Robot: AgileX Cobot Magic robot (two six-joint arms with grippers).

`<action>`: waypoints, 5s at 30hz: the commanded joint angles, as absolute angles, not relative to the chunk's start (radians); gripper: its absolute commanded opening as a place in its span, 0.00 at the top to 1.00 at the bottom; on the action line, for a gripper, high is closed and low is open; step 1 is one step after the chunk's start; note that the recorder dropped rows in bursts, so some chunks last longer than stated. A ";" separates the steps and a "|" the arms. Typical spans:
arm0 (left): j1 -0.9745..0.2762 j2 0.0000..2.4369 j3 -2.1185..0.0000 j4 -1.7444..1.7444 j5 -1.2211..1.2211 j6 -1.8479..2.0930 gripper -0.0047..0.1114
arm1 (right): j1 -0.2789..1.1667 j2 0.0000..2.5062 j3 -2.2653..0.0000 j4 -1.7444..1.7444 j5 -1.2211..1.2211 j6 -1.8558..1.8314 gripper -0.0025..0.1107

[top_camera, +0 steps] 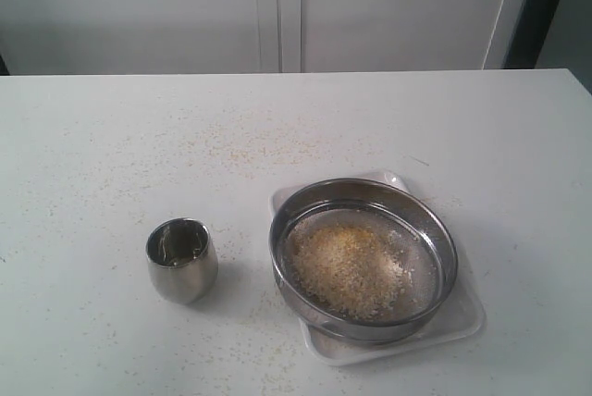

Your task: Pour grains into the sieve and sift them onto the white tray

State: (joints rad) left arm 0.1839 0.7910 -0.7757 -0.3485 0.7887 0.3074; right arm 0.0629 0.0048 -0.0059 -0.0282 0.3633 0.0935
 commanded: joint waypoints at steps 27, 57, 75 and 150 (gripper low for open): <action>0.184 0.378 -0.475 -0.575 0.569 0.651 0.96 | 0.060 0.000 0.000 -0.030 0.350 0.098 0.98; 0.102 0.378 -0.471 -0.324 0.593 0.452 0.96 | 0.060 0.000 0.000 -0.030 0.350 0.098 0.98; 0.102 0.378 -0.471 -0.325 0.593 0.448 0.96 | 0.060 0.000 0.000 -0.030 0.350 0.098 0.98; 0.078 0.378 -0.471 -0.327 0.595 0.448 0.96 | 0.060 0.000 0.000 -0.030 -0.078 0.109 0.98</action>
